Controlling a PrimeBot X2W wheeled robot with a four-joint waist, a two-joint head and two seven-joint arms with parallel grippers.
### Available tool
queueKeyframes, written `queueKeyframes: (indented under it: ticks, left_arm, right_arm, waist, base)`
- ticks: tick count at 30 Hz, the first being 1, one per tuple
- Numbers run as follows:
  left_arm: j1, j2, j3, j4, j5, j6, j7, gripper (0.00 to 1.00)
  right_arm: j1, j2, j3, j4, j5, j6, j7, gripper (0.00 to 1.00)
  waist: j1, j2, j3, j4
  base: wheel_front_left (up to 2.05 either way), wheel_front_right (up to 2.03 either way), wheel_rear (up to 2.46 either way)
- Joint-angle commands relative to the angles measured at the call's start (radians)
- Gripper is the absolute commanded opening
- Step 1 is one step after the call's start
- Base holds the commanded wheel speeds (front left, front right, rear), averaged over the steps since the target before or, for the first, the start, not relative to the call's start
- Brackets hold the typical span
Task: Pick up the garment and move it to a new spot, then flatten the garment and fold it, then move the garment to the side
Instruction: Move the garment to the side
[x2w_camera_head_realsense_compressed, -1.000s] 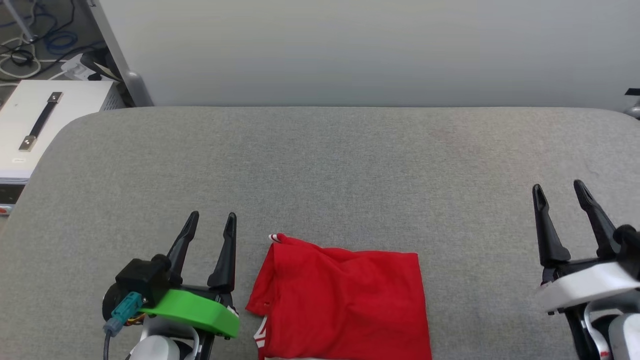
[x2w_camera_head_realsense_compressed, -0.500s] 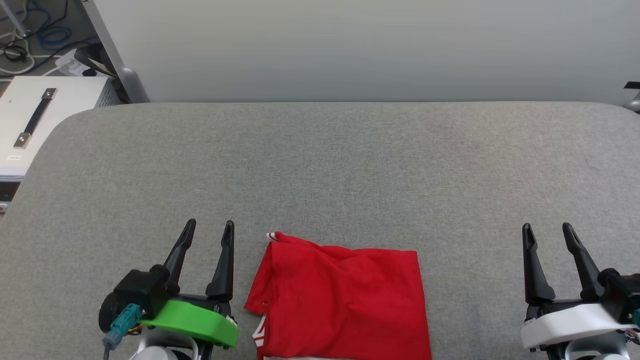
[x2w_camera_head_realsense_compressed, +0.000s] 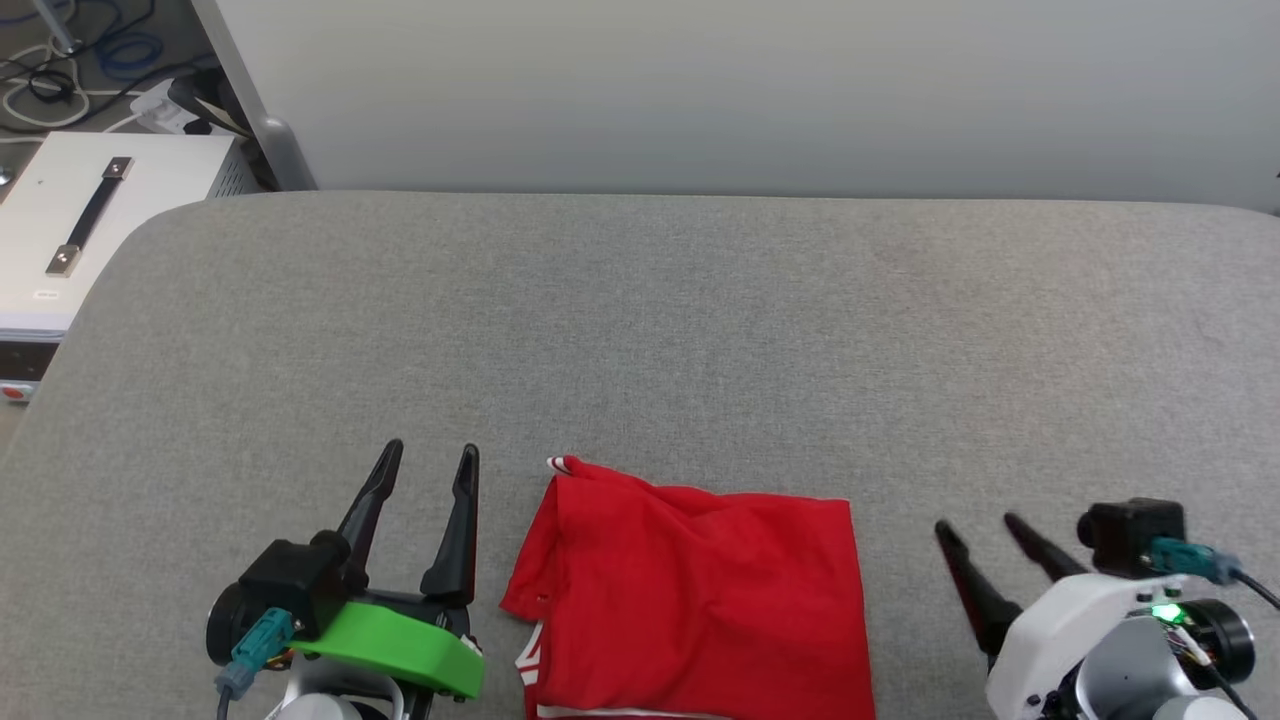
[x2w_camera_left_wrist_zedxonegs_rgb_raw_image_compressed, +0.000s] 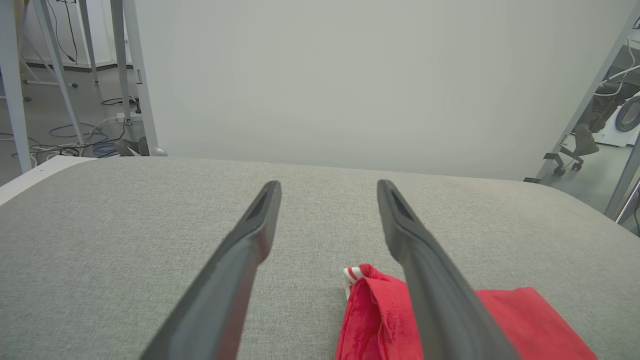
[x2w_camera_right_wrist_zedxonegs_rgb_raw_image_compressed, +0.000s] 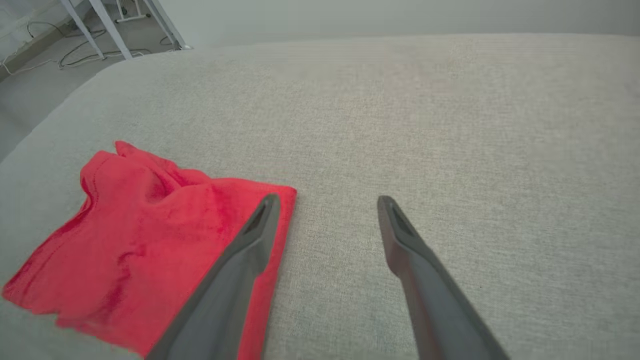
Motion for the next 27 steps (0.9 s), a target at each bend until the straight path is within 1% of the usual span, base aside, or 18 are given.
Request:
queueKeyframes:
  ticks: [1, 5, 6, 9, 15, 27]
  left_arm:
    - [-0.002, 0.006, -0.004, 0.001, 0.002, -0.003, -0.006, 1.0]
    - [-0.014, 0.008, -0.015, 0.003, 0.002, -0.003, -0.006, 1.0]
    - [-0.028, 0.008, -0.027, 0.006, 0.004, -0.003, -0.006, 1.0]
    - [-0.044, 0.007, -0.034, 0.006, 0.004, -0.003, -0.006, 1.0]
    - [-0.072, 0.0, -0.042, 0.006, 0.005, -0.003, -0.006, 1.0]
    - [-0.105, -0.015, -0.038, 0.006, 0.004, -0.003, -0.006, 1.0]
  right_arm:
    - [-0.012, -0.009, 0.014, -0.025, 0.03, -0.001, 0.104, 1.0]
    - [-0.031, 0.013, 0.019, -0.066, 0.098, -0.001, 0.382, 1.0]
    - [-0.059, 0.024, 0.011, -0.064, 0.106, -0.001, 0.511, 1.0]
    - [-0.088, 0.042, 0.008, -0.041, 0.105, -0.001, 0.602, 1.0]
    - [-0.133, 0.078, 0.012, 0.018, 0.092, -0.001, 0.678, 1.0]
    - [-0.17, 0.097, 0.028, 0.148, 0.073, -0.001, 0.687, 1.0]
  waist:
    - [0.0, -0.0001, 0.01, 0.009]
    - [0.0, -0.0001, 0.031, 0.025]
    - [0.0, -0.0001, 0.049, 0.045]
    - [0.0, -0.0001, 0.071, 0.067]
    - [0.0, -0.0001, 0.11, 0.111]
    - [0.0, -0.0001, 0.172, 0.178]
  base:
    - [0.0, 0.0, 0.0]
    - [0.0, 0.0, 0.0]
    - [0.0, 0.0, 0.0]
    - [0.0, 0.0, 0.0]
    - [0.0, 0.0, 0.0]
    - [0.0, 0.0, 0.0]
